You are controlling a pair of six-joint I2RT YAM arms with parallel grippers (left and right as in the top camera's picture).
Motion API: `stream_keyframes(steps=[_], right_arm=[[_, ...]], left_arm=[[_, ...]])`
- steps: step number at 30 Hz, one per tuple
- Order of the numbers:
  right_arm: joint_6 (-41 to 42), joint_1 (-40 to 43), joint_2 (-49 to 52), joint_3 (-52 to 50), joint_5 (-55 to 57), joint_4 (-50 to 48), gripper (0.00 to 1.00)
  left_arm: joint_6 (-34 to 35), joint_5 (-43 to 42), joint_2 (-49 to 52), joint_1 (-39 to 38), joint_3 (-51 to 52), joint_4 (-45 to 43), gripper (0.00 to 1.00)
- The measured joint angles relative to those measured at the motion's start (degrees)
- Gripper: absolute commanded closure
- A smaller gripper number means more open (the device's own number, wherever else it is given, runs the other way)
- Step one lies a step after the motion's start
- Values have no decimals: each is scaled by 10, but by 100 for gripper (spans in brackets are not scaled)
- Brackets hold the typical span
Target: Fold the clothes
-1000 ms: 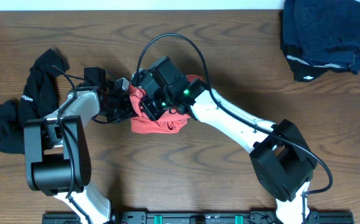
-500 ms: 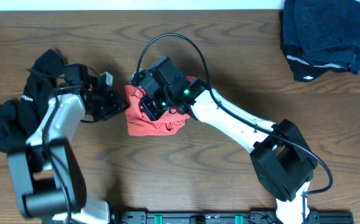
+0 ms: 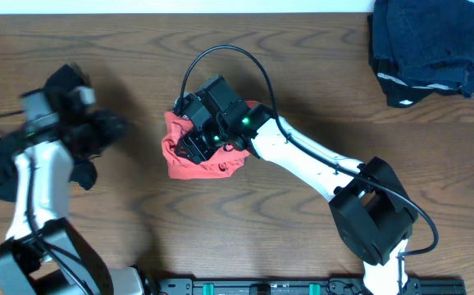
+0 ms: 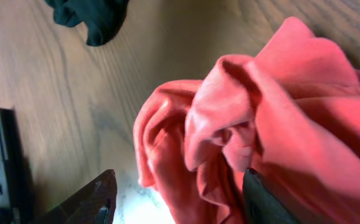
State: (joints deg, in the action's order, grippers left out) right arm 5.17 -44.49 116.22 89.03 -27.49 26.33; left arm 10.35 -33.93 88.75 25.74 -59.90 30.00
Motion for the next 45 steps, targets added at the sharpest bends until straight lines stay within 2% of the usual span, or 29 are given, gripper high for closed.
stream_keyframes(steps=[4,9,16,26,32,34,41,43,45], right_arm=[[-7,5,0,7,14,64,32],[-30,40,-2,77,90,179,27],[-67,128,-21,109,131,180,25],[-297,148,51,109,66,181,17],[-389,148,68,109,39,172,23],[-403,148,68,109,35,161,26],[-423,147,68,109,24,141,28],[-428,146,68,109,22,141,33],[-433,146,68,109,21,144,43]], left_arm=[[6,1,0,33,0,3,60],[8,1,0,30,0,4,60],[7,1,0,29,0,4,60],[1,13,0,29,0,3,60],[1,14,0,29,0,3,60],[1,14,0,29,0,3,60],[1,21,0,29,0,5,60],[1,24,0,29,0,5,60],[-1,25,0,29,0,5,60]])
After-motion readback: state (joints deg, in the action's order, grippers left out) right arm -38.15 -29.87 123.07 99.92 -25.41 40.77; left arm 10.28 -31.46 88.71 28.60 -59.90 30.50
